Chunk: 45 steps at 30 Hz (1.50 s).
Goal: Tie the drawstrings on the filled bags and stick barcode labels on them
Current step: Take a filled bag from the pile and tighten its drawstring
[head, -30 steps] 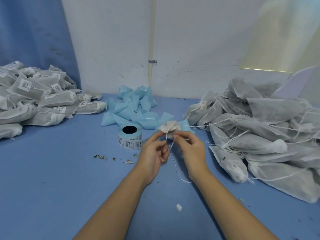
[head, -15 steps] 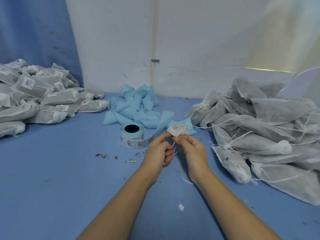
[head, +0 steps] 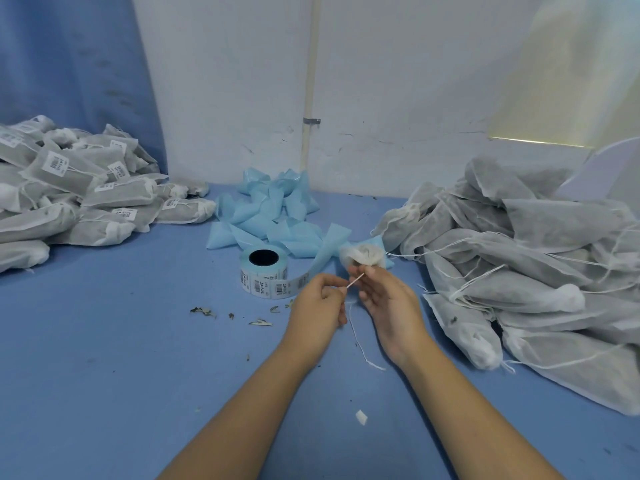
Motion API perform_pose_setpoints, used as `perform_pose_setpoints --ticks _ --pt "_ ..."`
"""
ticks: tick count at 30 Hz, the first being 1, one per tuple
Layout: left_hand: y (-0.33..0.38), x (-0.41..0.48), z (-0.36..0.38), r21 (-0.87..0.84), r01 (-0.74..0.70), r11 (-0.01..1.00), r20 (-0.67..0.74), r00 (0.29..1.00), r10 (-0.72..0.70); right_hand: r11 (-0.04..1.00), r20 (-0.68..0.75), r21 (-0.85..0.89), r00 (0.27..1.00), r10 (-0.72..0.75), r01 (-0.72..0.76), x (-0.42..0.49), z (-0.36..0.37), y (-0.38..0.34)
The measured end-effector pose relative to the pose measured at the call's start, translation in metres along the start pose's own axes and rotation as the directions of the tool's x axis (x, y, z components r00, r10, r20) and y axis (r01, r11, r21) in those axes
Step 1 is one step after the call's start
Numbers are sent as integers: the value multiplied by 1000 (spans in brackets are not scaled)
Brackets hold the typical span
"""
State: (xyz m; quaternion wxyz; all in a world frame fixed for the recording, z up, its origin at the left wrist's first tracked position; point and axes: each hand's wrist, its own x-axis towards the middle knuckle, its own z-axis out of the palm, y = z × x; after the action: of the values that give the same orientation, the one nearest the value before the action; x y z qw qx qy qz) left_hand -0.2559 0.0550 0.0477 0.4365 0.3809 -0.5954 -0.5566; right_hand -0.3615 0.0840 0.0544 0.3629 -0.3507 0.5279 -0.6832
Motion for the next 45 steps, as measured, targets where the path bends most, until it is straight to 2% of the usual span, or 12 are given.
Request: perform_pose_setpoints --ticks 5,10,12,15,19,21,26,31,35,38,42,45 --pt "-5 0 -9 552 -281 785 -25 936 352 1000 -30 -9 999 -15 15 1 -4 -1" --pt "-1 -2 -16 785 -207 584 -62 912 406 959 -25 -232 985 -174 163 -4 -4 -2" --pt "2 -4 -16 792 -228 567 -67 890 451 850 13 -463 961 -275 249 -5 -4 -2" --pt "7 -8 -13 809 -339 480 9 824 567 535 81 -792 920 -383 293 -8 1 -2" --pt "9 -9 -8 821 -454 346 92 704 704 213 200 -920 861 -468 329 -13 7 -1" --pt "8 -7 -7 798 -470 377 92 714 695 153 249 -916 825 -507 371 -16 7 0" --pt "4 -3 -8 514 -350 784 -108 880 463 97 363 -857 727 -582 506 -20 9 2" --pt "4 -2 -6 393 -363 845 -63 906 418 145 319 -852 719 -618 502 -18 7 2" --pt "8 -2 -8 601 -387 699 -54 853 519 163 286 -844 686 -669 511 -18 7 0" --pt "6 -2 -7 693 -439 572 53 822 566 263 183 -836 697 -693 482 -18 6 1" --pt "3 -2 -7 539 -423 728 75 885 459 549 23 -703 787 -617 451 -14 2 2" --pt "1 -2 -5 397 -361 844 76 929 362 677 -27 -606 839 -543 419 -15 1 -1"
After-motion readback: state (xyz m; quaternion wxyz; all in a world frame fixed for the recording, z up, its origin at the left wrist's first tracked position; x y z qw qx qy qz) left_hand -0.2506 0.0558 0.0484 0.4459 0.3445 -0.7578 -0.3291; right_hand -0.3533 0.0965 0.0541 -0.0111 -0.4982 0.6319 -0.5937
